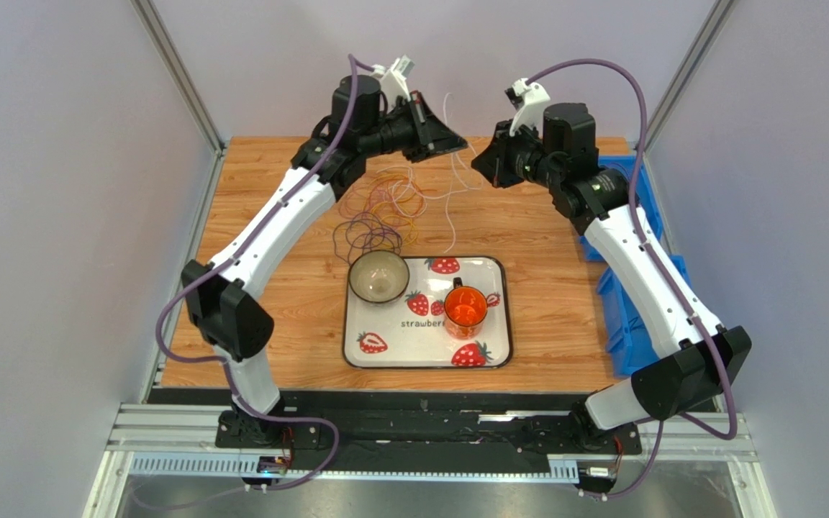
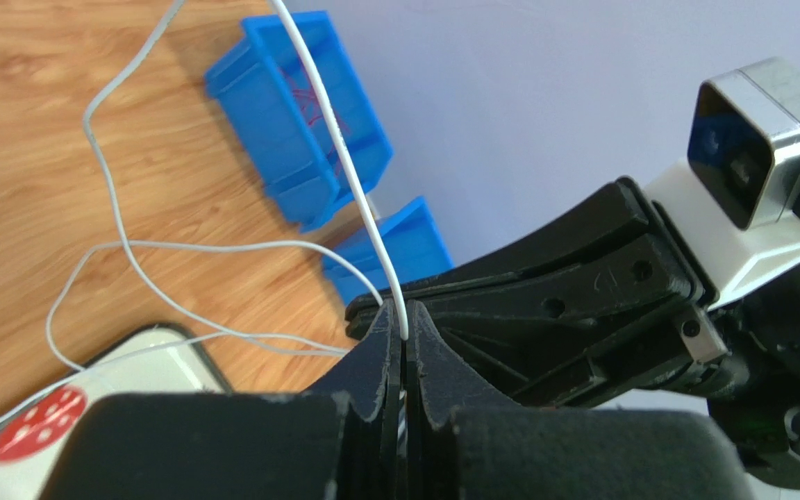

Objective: Untangle the cables
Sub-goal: Place the cable in the bin.

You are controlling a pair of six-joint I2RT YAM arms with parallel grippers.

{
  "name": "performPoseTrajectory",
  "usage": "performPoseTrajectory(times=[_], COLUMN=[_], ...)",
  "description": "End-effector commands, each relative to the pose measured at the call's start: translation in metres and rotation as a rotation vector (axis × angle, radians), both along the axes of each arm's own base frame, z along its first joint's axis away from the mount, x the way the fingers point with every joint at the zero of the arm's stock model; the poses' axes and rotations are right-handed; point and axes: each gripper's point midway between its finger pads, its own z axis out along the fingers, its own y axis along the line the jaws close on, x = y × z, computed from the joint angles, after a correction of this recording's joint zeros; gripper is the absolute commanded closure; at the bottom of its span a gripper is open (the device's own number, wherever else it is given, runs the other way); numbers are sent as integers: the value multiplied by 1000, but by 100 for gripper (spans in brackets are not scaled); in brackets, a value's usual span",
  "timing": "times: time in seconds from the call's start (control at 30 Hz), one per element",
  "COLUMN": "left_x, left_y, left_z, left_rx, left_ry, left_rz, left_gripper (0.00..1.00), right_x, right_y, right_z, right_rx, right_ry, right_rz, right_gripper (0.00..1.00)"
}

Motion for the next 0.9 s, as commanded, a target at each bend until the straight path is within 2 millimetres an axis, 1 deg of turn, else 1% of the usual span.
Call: performPoseTrajectory(times=[0.0,0.03,0.07,0.1,0.13,0.17,0.2,0.23,0.27,0.3,0.33,0.37,0.4,0.43,0.47,0.5,0.53,0.57,0.6,0.63,0.67,0.7,0.73,0.77,0.8,0.83,0.87], left_x=[-5,3,-1,-1,5,-2,-3,3,-3,-6,-1,-10,-5,-14,-18,-12,-23,-25,-19,-27,-28,-25,-36,-38,-36,-38,-36], left_y=[-41,-53,-62,-69,-82,-91,-98,-109,-119,-126,-138,-146,-160,-167,-173,-185,-189,-195,-202,-209,-213,-219,-222,-225,-230,-234,-236], left_z=[38,24,40,40,26,43,44,31,44,46,32,49,29,39,45,26,40,37,27,29,26,18,25,25,18,19,20], left_rx=[-113,-103,-130,-136,-132,-171,-184,-189,-237,-264,-277,-352,-365,-412,-458,-468,-529,-547,-560,-583,-590,-596,-638,-649,-649,-648,-652], left_ry=[-68,-41,-69,-65,-43,-78,-81,-68,-102,-112,-100,-145,-123,-124,-163,-142,-181,-191,-188,-226,-238,-237,-279,-282,-271,-277,-275], left_rz=[-131,-147,-170,-183,-205,-232,-251,-262,-289,-314,-327,-361,-376,-401,-422,-422,-443,-442,-414,-418,-412,-388,-403,-403,-387,-380,-355], left_gripper=[100,100,100,100,100,100,100,100,100,100,100,100,100,100,100,100,100,100,100,100,100,100,100,100,100,100,100], right_x=[6,8,8,9,11,11,12,12,13,11,12,12,9,8,8,7,5,4,3,1,0,0,-1,-2,-2,-3,-3], right_y=[-49,-56,-62,-71,-80,-87,-98,-108,-114,-125,-135,-145,-153,-160,-165,-168,-173,-178,-182,-190,-196,-198,-206,-211,-214,-217,-221], right_z=[40,44,45,47,50,52,54,55,53,56,56,52,54,53,49,47,48,47,44,46,46,43,44,43,39,38,37], right_rx=[-16,-20,-27,-29,-37,-43,-47,-55,-60,-63,-76,-92,-100,-112,-119,-123,-133,-148,-159,-168,-173,-178,-189,-200,-221,-227,-229], right_ry=[-104,-112,-109,-115,-120,-121,-123,-128,-124,-134,-137,-132,-142,-145,-137,-136,-141,-145,-141,-149,-149,-145,-151,-150,-147,-146,-144], right_rz=[-180,-207,-224,-251,-285,-307,-342,-377,-400,-430,-467,-504,-535,-560,-572,-582,-604,-619,-636,-678,-697,-704,-737,-761,-772,-780,-790], right_gripper=[100,100,100,100,100,100,100,100,100,100,100,100,100,100,100,100,100,100,100,100,100,100,100,100,100,100,100])
